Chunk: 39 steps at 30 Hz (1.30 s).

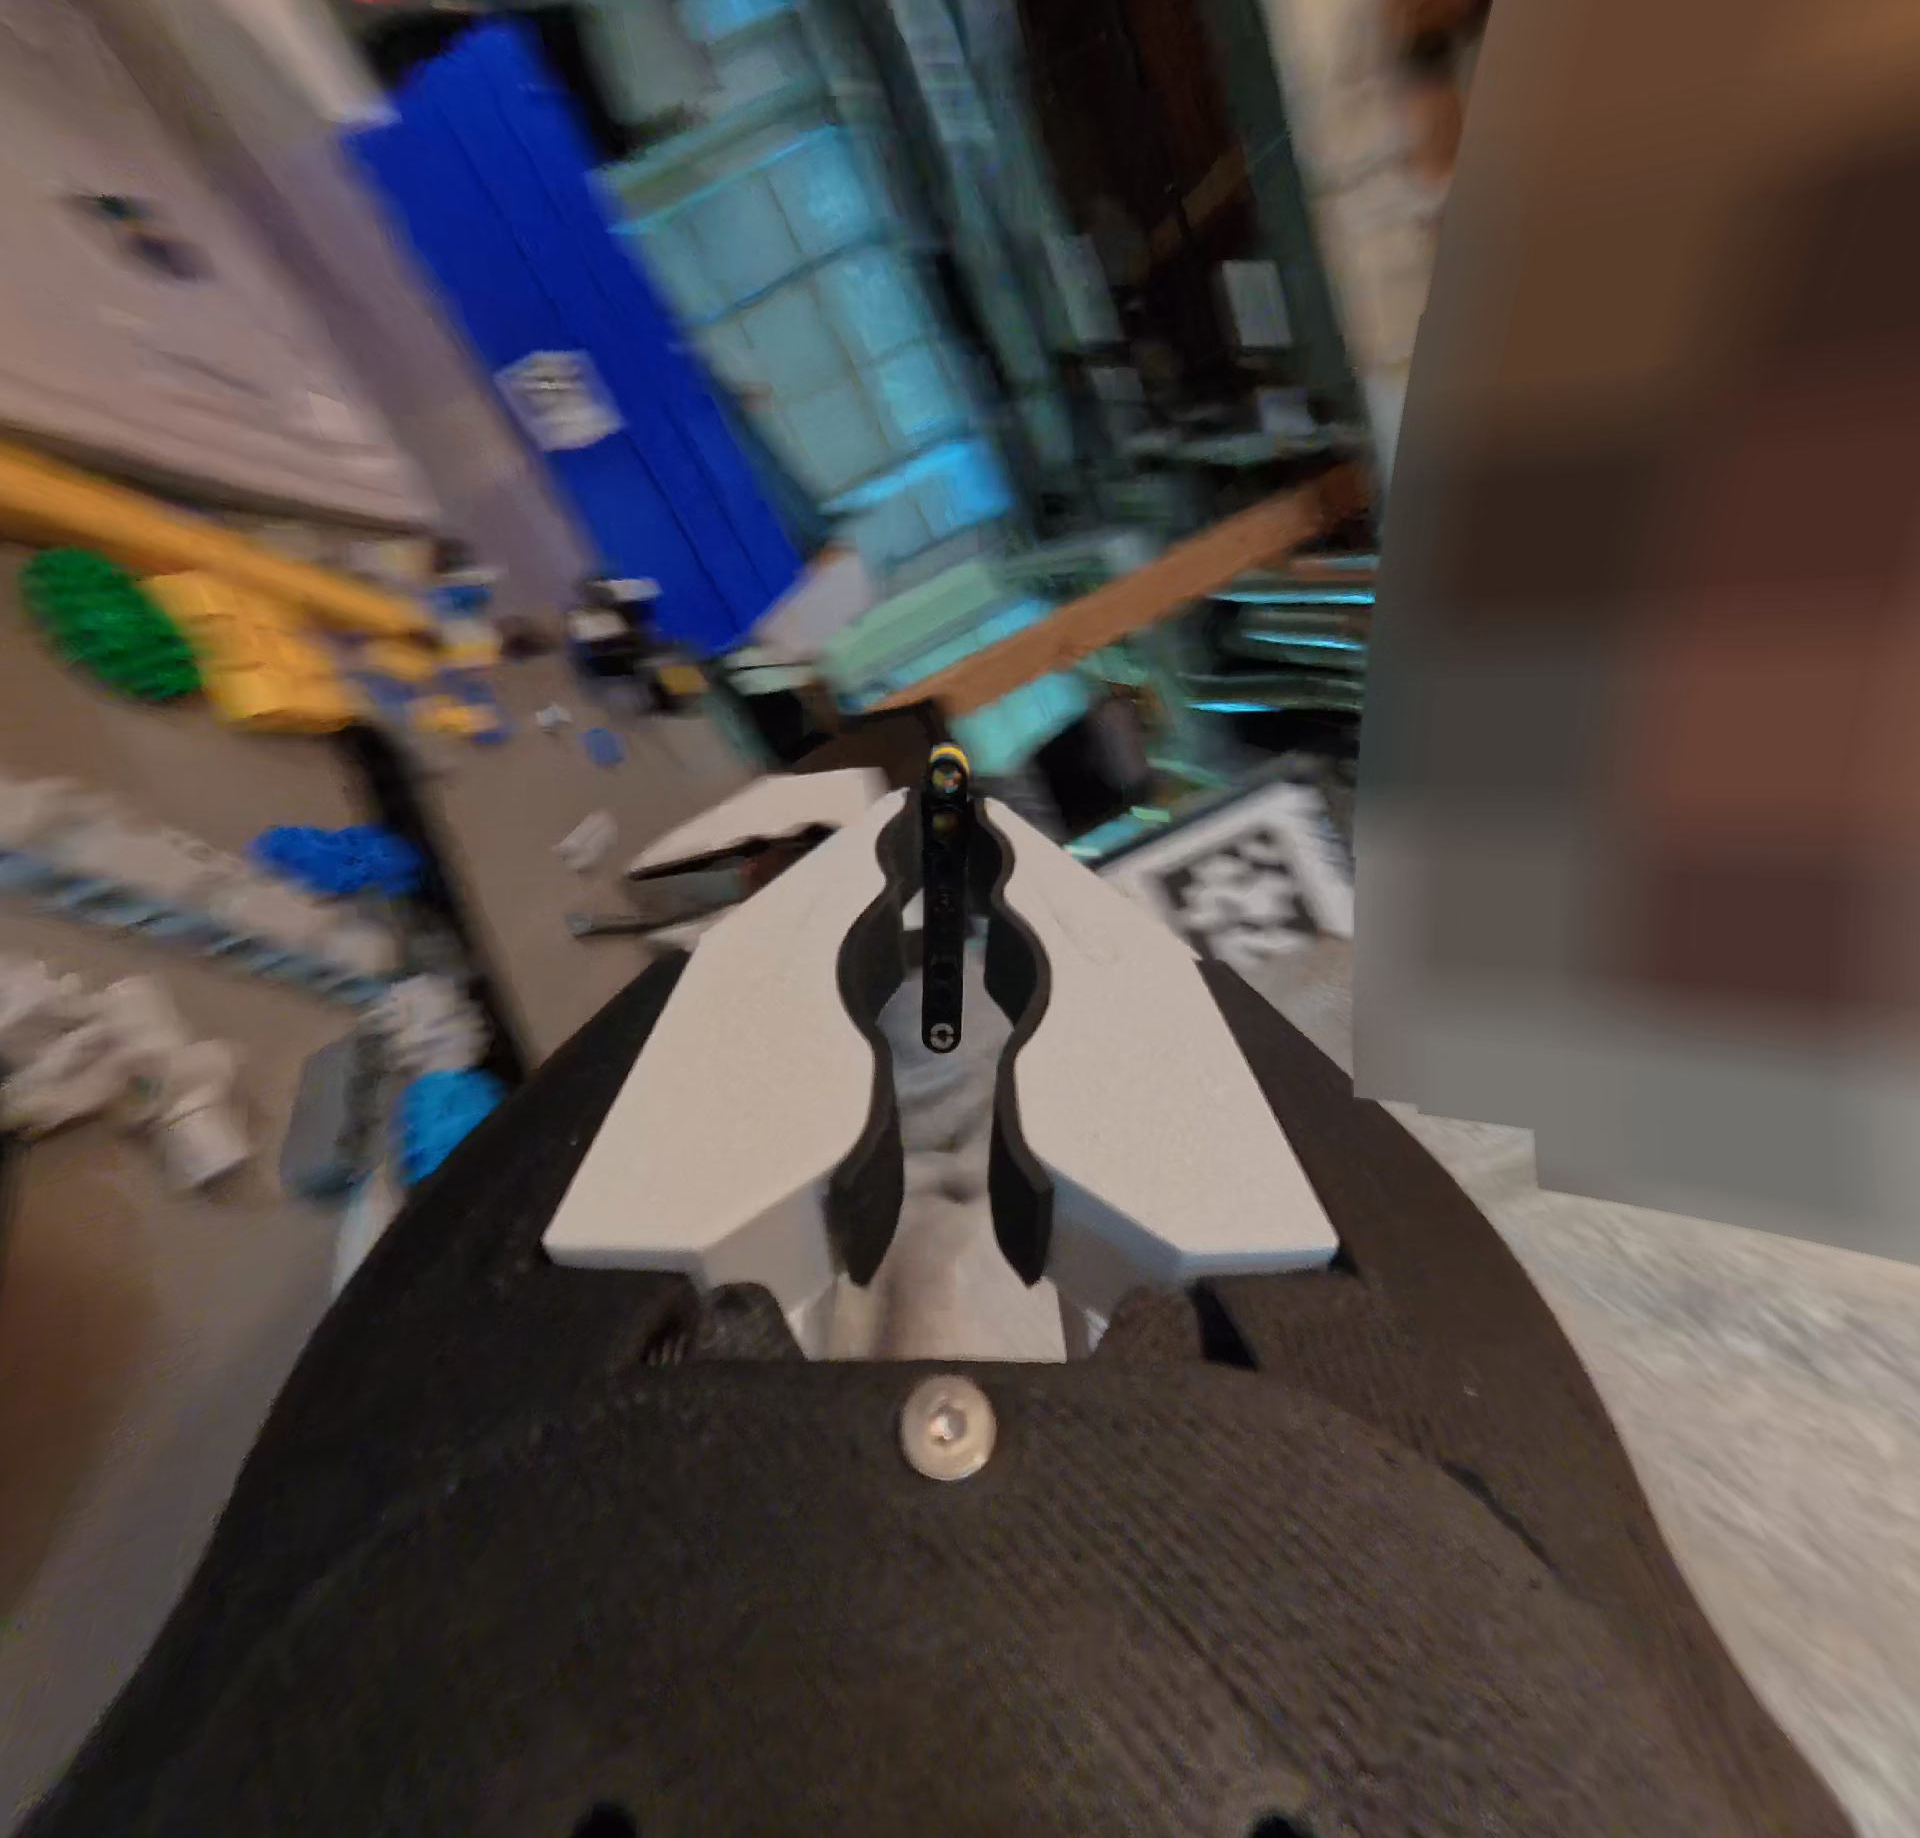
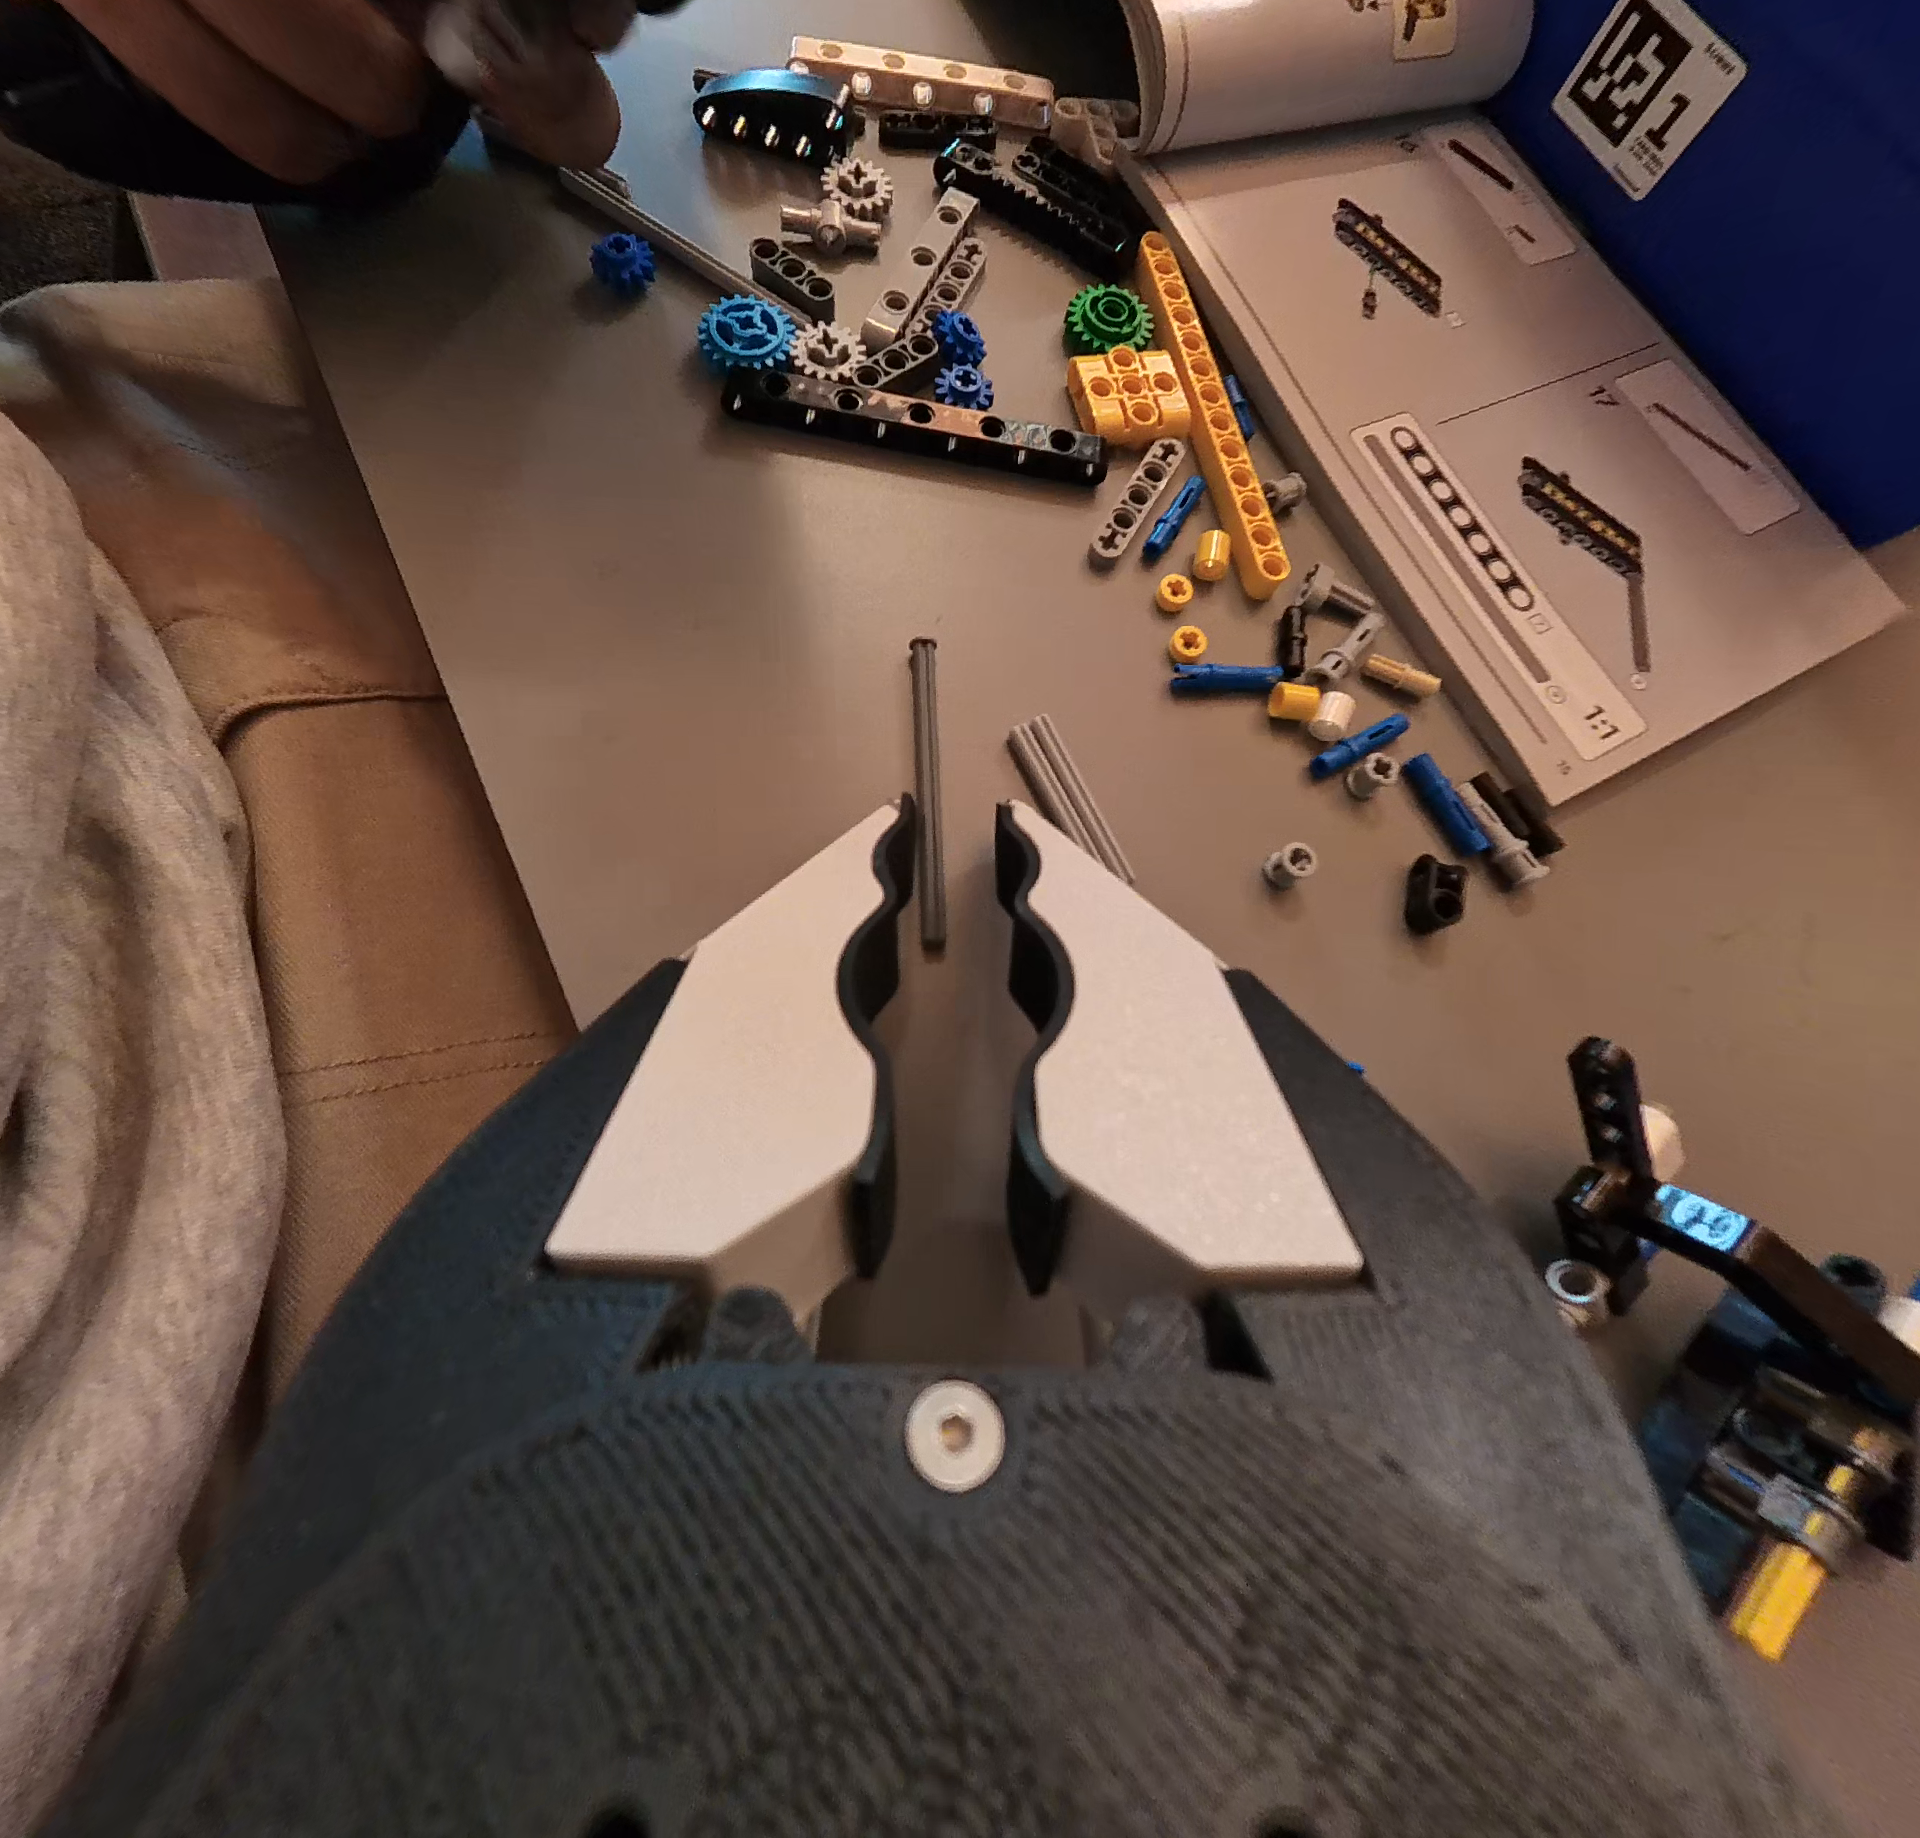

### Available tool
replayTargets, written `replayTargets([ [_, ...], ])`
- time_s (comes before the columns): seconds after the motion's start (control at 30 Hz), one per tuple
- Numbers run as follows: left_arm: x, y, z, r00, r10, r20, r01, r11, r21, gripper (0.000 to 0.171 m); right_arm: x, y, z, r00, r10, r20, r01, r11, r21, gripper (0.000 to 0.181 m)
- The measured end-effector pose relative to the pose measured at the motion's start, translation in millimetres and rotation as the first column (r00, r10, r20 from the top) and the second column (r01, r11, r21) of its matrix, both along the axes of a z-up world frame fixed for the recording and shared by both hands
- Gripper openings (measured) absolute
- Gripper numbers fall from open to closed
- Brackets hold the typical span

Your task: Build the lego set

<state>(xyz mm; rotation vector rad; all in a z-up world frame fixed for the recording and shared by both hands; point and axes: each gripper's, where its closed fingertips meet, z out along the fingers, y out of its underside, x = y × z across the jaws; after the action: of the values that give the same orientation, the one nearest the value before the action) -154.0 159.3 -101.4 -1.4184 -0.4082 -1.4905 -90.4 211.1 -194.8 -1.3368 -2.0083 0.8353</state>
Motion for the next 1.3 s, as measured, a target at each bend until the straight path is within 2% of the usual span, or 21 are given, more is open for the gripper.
replayTargets([
  [0.07, -4, 10, -13, 0.993, 0.068, -0.097, -0.079, 0.991, -0.109, 0.006, 0, 0, 0, 1.0, -0.001, 0.0, 0.001, 1.0, -0.006, 0.015],
  [0.27, -8, 19, -16, 0.916, 0.121, -0.381, -0.198, 0.965, -0.17, 0.006, -4, -1, 10, 0.999, -0.012, -0.049, 0.011, 1.0, -0.02, 0.018],
  [0.43, -8, 17, -26, 0.869, 0.114, -0.482, -0.238, 0.95, -0.203, 0.006, -7, -10, 11, 0.998, 0.012, -0.059, -0.012, 1.0, -0.01, 0.019],
  [0.67, -13, 8, -22, 0.869, 0.144, -0.473, -0.253, 0.951, -0.175, 0.006, -12, -17, 11, 0.998, 0.022, -0.064, -0.021, 1.0, 0.013, 0.019],
  [0.83, -21, 4, -24, 0.866, 0.173, -0.469, -0.275, 0.948, -0.159, 0.006, -9, -6, 9, 0.998, -0.014, -0.057, 0.016, 0.999, 0.032, 0.019],
  [1.03, -30, 1, -5, 0.865, 0.275, -0.42, -0.312, 0.95, -0.02, 0.006, -8, -4, 13, 0.997, -0.023, -0.073, 0.023, 1.0, -0.007, 0.018],
  [1.17, -27, -1, 6, 0.882, 0.282, -0.378, -0.279, 0.958, 0.065, 0.006, -8, -4, 12, 0.997, -0.019, -0.07, 0.019, 1.0, -0.005, 0.019],
  [1.3, -23, -2, 5, 0.896, 0.262, -0.359, -0.245, 0.965, 0.092, 0.006, -8, -4, 12, 0.998, -0.019, -0.063, 0.019, 1.0, -0.012, 0.019],
])
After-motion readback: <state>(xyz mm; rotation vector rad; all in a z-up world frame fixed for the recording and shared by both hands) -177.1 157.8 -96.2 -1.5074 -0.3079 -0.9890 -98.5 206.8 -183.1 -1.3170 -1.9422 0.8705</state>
